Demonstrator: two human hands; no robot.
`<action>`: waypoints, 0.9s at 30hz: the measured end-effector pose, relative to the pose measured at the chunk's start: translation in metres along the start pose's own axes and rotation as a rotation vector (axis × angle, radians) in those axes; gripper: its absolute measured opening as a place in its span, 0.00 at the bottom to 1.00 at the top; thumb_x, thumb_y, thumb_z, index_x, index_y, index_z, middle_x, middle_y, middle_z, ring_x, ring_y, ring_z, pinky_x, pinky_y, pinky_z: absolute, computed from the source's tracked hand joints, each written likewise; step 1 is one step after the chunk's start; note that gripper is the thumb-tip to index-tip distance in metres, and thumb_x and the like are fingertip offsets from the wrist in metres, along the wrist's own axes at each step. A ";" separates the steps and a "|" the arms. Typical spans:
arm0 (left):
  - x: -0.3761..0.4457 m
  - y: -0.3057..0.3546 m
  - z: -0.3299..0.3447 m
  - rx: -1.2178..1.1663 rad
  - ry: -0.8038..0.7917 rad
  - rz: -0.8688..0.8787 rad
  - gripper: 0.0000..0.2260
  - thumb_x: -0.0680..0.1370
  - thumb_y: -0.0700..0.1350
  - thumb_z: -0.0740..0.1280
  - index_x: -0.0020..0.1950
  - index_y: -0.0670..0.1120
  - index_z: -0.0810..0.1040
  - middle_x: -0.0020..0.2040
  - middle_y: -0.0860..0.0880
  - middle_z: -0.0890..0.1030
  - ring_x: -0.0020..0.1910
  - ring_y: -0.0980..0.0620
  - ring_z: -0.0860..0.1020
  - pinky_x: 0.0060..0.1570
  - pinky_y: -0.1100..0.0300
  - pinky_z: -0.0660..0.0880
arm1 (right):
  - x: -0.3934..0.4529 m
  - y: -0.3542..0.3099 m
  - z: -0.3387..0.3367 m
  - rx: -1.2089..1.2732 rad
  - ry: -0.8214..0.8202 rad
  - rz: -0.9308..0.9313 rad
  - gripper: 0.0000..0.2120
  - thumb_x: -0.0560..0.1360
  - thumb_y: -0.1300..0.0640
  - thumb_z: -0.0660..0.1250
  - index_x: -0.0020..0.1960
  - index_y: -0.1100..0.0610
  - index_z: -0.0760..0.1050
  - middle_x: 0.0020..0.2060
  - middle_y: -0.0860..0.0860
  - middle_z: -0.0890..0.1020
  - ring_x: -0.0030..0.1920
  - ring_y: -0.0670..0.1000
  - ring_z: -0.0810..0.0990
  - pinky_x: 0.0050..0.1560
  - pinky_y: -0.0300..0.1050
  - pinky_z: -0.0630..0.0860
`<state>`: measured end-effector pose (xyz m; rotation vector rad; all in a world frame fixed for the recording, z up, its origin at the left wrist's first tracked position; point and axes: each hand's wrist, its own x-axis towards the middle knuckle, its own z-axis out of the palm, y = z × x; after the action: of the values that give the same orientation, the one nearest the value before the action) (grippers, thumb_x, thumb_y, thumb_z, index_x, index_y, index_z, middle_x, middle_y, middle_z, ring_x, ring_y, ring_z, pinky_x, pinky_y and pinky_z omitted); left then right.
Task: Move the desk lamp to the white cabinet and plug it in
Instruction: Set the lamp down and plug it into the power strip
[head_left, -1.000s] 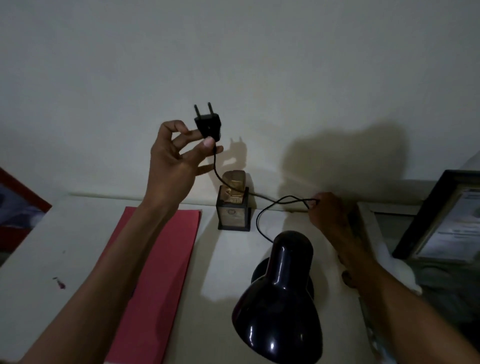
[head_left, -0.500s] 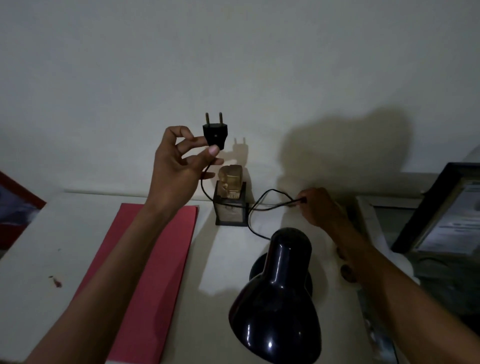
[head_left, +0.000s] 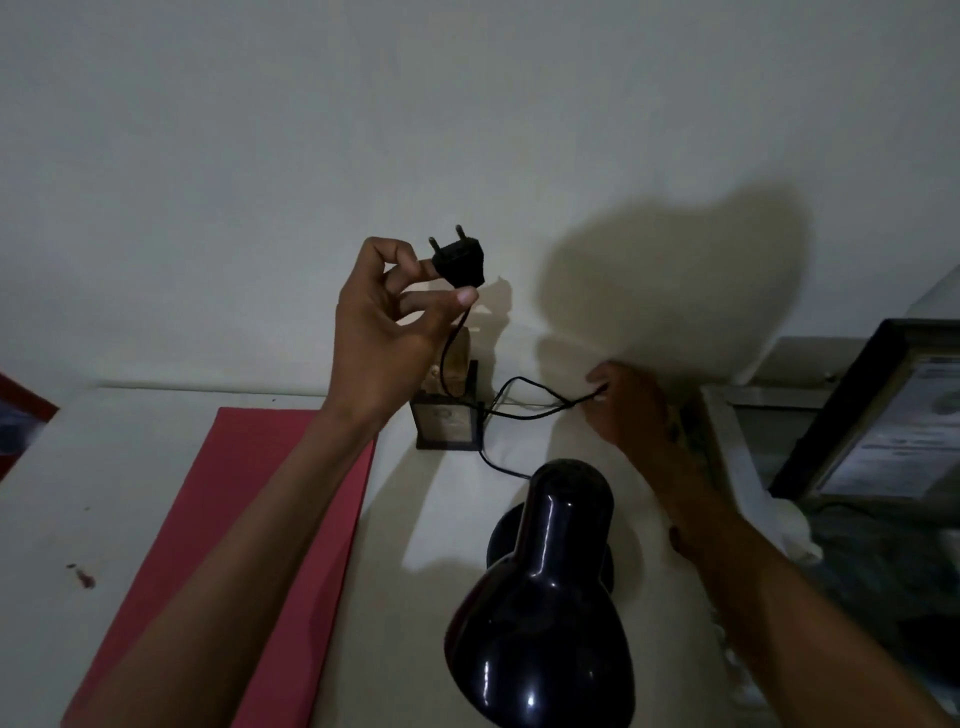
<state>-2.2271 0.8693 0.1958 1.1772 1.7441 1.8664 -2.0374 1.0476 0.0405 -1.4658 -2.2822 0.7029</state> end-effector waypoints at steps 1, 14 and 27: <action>0.000 0.000 0.005 -0.017 0.000 0.002 0.18 0.74 0.39 0.76 0.44 0.52 0.66 0.53 0.38 0.81 0.45 0.44 0.86 0.44 0.38 0.82 | -0.002 0.001 -0.008 0.035 0.013 -0.016 0.16 0.69 0.61 0.75 0.56 0.57 0.81 0.52 0.57 0.85 0.54 0.57 0.83 0.53 0.44 0.79; 0.020 -0.015 0.074 -0.112 -0.329 -0.013 0.16 0.74 0.35 0.71 0.50 0.49 0.65 0.48 0.53 0.86 0.40 0.54 0.84 0.43 0.54 0.76 | -0.017 0.015 0.003 0.043 0.053 -0.048 0.12 0.77 0.68 0.64 0.57 0.61 0.83 0.57 0.59 0.81 0.57 0.59 0.81 0.59 0.49 0.77; 0.039 -0.067 0.154 0.515 -0.784 0.193 0.18 0.75 0.41 0.70 0.63 0.45 0.70 0.54 0.50 0.84 0.42 0.50 0.82 0.41 0.66 0.74 | -0.047 0.016 -0.070 0.501 0.382 0.316 0.10 0.71 0.63 0.69 0.51 0.55 0.83 0.38 0.47 0.84 0.35 0.37 0.82 0.34 0.26 0.74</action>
<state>-2.1566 1.0131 0.1325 1.9733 1.6798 0.8014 -1.9698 1.0259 0.0880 -1.5530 -1.4724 0.9091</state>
